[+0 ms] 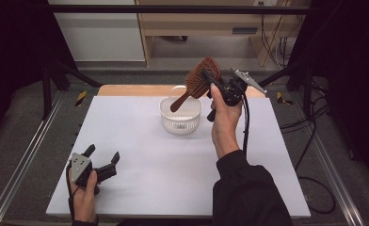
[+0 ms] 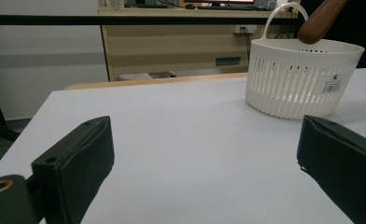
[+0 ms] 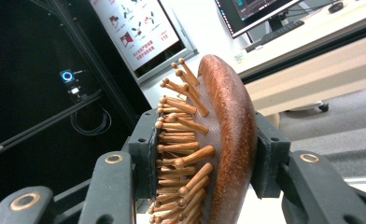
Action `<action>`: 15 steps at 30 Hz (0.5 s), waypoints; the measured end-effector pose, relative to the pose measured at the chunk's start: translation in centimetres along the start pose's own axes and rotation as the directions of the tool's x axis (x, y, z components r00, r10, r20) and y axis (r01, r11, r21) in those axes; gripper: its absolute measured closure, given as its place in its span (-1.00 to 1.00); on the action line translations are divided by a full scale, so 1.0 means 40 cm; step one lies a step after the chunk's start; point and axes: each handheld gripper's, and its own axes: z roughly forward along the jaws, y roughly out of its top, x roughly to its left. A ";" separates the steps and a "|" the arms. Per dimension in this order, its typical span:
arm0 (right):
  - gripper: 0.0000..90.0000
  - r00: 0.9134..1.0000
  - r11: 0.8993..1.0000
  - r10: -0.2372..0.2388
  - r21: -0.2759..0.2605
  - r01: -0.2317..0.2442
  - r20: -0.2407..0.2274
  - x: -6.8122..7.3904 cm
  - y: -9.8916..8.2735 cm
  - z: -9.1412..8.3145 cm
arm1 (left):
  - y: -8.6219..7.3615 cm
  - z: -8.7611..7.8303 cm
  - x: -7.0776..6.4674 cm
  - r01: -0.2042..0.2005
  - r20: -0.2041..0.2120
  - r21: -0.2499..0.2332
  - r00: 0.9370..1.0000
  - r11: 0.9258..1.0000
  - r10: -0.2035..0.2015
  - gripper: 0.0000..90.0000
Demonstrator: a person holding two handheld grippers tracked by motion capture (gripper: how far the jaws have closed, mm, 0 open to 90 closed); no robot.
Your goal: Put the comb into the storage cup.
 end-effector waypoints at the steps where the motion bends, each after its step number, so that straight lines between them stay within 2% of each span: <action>1: 0.18 1.000 1.000 -0.002 0.003 0.002 0.002 -0.002 -0.004 0.001 | 0.000 0.000 0.000 0.000 0.001 0.000 1.000 1.000 0.000 -0.91; 10: 0.17 1.000 1.000 0.023 0.020 -0.023 0.019 -0.022 -0.047 0.015 | 0.000 0.000 0.000 0.000 0.003 -0.002 1.000 1.000 0.000 -0.91; 15: 0.17 0.999 0.999 0.022 0.027 -0.022 0.025 -0.029 -0.067 0.026 | 0.000 0.002 -0.001 -0.001 0.011 -0.004 1.000 1.000 0.001 -0.92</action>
